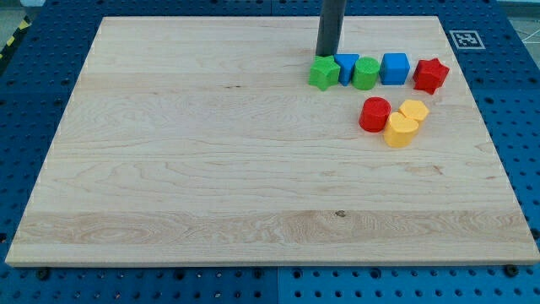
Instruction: Slide the red star to the yellow hexagon
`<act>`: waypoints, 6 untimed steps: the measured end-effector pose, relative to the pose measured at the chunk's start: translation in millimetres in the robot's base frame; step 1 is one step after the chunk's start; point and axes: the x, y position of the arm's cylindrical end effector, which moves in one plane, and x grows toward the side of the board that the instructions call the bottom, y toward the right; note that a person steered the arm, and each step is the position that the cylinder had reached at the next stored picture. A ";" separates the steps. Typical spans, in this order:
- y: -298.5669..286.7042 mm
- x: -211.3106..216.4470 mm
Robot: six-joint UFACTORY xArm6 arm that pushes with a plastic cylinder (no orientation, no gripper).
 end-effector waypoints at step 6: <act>164.5 -21.1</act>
